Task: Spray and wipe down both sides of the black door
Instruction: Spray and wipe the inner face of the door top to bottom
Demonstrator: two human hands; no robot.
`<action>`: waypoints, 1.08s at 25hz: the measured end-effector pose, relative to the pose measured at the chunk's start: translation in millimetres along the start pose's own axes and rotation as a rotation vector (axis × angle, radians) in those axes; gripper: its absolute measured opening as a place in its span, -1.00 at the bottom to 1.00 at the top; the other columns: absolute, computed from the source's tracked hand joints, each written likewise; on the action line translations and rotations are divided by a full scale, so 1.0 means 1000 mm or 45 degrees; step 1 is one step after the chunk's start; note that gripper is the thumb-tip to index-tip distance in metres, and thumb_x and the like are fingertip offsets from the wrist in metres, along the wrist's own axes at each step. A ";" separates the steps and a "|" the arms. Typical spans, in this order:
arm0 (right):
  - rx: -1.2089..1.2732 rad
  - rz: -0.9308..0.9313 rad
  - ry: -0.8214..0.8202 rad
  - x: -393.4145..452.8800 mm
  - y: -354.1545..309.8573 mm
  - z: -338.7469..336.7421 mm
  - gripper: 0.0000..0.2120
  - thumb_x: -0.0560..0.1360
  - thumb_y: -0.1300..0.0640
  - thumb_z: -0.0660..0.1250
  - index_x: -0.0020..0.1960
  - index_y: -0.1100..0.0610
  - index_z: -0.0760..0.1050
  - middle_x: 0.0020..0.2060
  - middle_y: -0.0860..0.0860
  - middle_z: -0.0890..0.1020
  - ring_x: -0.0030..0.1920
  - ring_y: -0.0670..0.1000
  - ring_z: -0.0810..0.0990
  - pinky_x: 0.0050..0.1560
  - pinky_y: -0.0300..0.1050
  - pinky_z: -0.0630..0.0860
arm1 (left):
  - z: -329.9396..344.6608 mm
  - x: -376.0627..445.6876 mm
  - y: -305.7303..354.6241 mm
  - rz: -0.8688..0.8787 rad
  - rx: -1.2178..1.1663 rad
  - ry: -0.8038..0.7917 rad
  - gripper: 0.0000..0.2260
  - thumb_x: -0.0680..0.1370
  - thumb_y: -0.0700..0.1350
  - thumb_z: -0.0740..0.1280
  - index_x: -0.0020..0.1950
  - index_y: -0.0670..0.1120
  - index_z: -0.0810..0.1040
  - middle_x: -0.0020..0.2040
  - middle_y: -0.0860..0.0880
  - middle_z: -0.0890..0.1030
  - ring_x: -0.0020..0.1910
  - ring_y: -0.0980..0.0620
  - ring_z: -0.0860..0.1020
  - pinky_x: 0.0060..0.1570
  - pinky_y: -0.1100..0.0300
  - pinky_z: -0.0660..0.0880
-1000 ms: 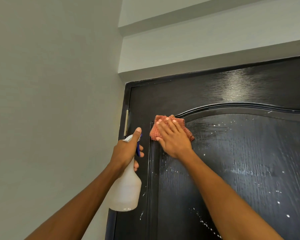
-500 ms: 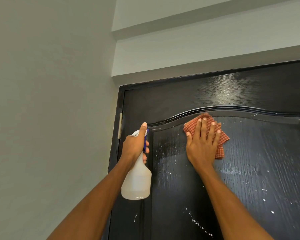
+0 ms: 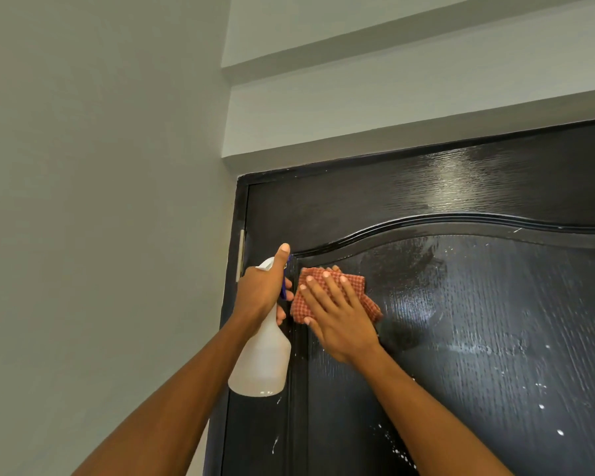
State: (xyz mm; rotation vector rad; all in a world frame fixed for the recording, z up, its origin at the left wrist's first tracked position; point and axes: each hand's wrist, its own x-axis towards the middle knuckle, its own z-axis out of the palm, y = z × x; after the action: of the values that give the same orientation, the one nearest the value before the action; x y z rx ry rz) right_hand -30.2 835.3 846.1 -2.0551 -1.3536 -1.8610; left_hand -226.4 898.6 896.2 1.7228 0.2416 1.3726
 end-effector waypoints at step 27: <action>0.144 0.989 0.366 0.043 0.007 -0.011 -0.32 0.68 -0.18 -0.08 0.69 0.14 -0.03 0.67 0.15 -0.01 0.66 0.25 -0.12 0.60 0.18 -0.32 | -0.038 0.042 -0.040 0.014 -0.078 -0.143 -0.44 0.56 0.36 0.17 -0.03 -0.14 0.58 -0.11 -0.21 0.67 -0.40 -0.07 0.60 -0.52 0.21 0.53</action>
State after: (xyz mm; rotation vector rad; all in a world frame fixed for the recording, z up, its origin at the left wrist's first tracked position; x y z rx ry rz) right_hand -39.3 848.7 888.4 -1.7817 -0.4631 -1.5772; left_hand -229.1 967.5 895.7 1.7454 0.1263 1.2736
